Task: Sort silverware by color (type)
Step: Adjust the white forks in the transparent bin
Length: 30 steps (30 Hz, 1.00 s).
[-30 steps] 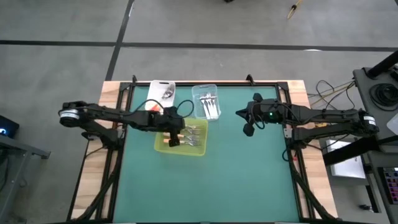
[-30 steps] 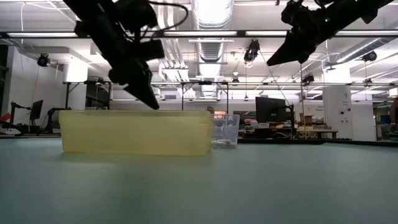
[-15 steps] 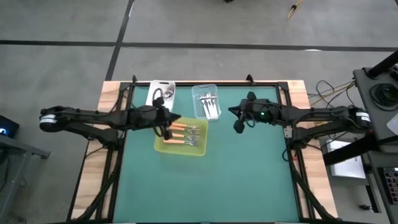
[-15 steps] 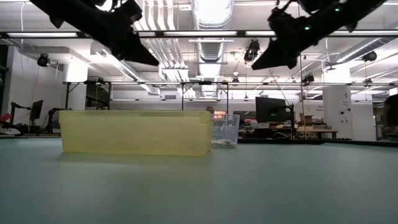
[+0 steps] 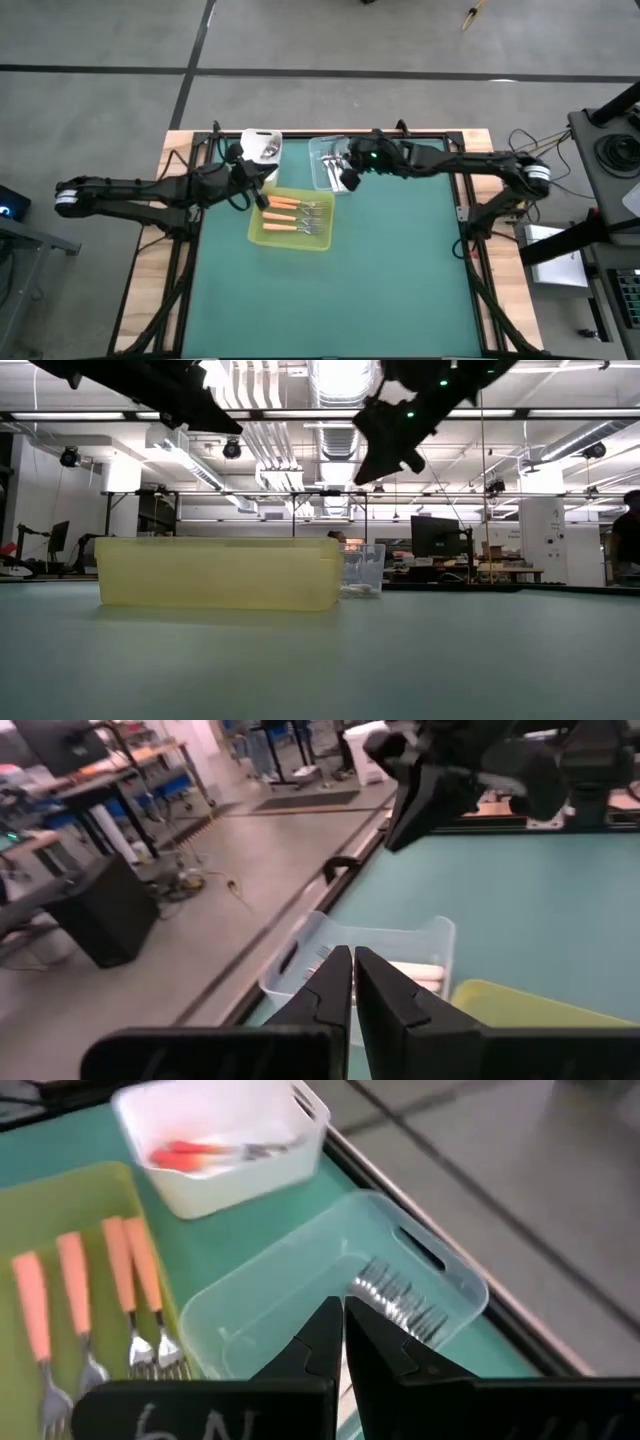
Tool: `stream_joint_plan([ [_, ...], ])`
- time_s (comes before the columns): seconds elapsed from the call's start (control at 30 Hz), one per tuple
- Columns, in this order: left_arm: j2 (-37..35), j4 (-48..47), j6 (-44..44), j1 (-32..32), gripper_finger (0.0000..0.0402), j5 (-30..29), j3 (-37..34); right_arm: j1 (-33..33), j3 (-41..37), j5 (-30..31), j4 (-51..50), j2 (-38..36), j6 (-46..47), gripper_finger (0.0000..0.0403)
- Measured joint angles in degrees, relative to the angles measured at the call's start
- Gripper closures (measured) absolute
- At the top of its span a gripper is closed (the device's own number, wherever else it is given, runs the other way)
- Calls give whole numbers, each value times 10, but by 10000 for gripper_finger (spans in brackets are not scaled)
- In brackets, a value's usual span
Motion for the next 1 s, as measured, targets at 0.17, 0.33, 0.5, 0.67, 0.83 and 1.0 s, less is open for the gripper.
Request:
stream_joint_plan([
  [0.17, -5, 0, 22, 0, 402, -25, 0, -14, 102, 0, -108, 85, 66, 394],
  [0.33, -4, 0, 35, 0, 402, -26, 0, -20, 191, -16, -206, 166, 111, 394],
  [0.5, -4, 0, 34, 0, 402, -28, 0, -36, 252, -80, -251, 233, 124, 394],
  [0.67, -4, -1, 33, 0, 402, -28, -1, -50, 277, -121, -256, 278, 131, 394],
  [0.83, -4, 0, 33, 0, 402, -28, -1, -59, 299, -120, -264, 319, 133, 394],
  [1.0, -4, 0, 33, 0, 402, -28, -2, -58, 332, -120, -276, 357, 119, 394],
])
